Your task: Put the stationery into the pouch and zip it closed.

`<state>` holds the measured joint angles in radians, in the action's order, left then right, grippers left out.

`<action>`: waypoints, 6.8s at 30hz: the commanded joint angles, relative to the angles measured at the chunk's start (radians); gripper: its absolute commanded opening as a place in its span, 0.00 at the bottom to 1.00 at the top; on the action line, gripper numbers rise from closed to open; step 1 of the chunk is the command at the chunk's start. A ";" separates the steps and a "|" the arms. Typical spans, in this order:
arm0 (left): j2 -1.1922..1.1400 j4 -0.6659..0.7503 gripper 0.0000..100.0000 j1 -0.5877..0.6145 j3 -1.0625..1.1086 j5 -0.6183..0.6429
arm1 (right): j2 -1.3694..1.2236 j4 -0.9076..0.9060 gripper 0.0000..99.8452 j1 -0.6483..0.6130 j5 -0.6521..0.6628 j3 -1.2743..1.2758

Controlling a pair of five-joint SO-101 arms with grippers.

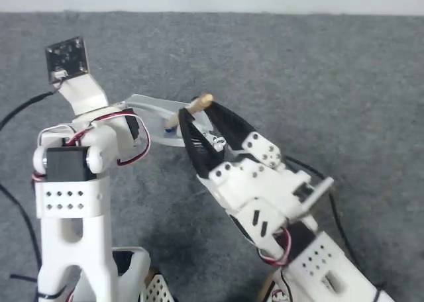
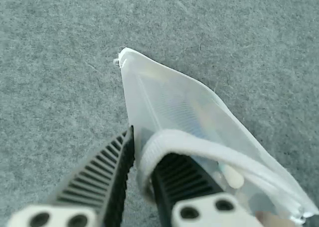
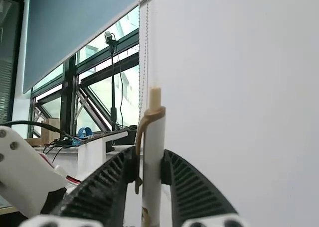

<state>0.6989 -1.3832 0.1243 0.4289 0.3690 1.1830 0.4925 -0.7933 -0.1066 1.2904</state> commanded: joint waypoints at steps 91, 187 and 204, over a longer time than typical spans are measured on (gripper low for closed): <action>0.028 0.057 0.01 0.149 0.015 -0.023 | 0.127 -0.748 0.15 0.107 0.157 0.117; 0.026 0.060 0.20 0.149 0.018 -0.025 | 0.074 -1.096 0.01 -0.097 0.334 -0.012; 0.029 0.129 0.26 -0.040 0.010 -0.299 | 0.286 -1.308 0.01 -0.119 0.354 -0.006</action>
<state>0.6989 -1.3004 0.1550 0.4626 0.1450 1.3748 -0.7518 -0.9007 0.2294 1.3472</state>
